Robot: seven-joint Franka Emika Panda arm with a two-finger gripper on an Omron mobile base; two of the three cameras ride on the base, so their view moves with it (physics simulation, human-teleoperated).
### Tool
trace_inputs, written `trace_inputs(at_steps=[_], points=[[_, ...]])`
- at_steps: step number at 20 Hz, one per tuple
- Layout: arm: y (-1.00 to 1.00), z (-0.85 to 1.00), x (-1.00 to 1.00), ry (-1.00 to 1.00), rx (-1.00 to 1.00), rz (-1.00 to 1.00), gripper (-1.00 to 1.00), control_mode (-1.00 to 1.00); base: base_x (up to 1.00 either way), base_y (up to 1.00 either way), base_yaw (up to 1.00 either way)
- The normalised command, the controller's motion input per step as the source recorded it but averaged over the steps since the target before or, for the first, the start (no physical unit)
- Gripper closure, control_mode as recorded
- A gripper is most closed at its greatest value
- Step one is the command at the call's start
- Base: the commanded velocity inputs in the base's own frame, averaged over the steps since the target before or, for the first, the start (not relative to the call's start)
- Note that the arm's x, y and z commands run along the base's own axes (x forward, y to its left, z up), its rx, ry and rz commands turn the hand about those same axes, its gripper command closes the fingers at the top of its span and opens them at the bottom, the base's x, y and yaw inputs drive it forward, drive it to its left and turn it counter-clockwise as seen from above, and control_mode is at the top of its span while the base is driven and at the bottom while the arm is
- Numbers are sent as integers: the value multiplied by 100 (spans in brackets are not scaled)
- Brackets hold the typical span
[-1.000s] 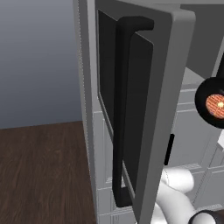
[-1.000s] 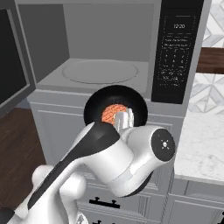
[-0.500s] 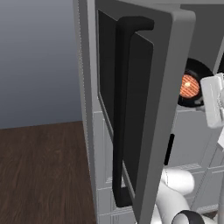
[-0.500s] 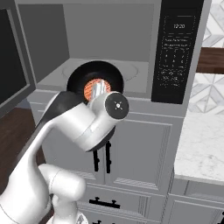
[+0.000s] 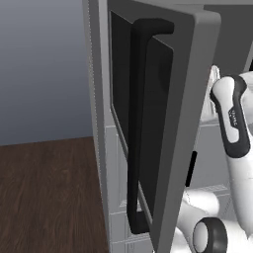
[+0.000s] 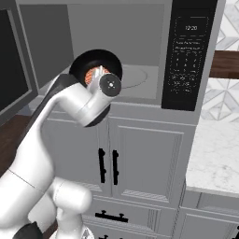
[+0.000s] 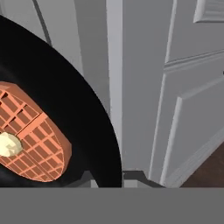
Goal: Open the microwave, place the bowl with waffle inside the microwave, then close the microwave door and turn it on.
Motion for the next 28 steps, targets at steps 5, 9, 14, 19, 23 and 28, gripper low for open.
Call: trace_inputs(at_steps=[5, 9, 14, 19, 23, 28], points=[[6, 42, 82, 3, 0, 0, 100, -100, 0, 0, 0], [0, 26, 78, 11, 0, 0, 100, -100, 0, 0, 0], [0, -5, 73, 14, 0, 0, 100, -100, 0, 0, 0], [0, -39, 34, 3, -1, 0, 100, -100, 0, 0, 0], [0, -56, 0, 0, -2, 0, 100, -100, 0, 0, 0], [3, -18, 3, -3, -4, 0, 100, -100, 0, 0, 0]])
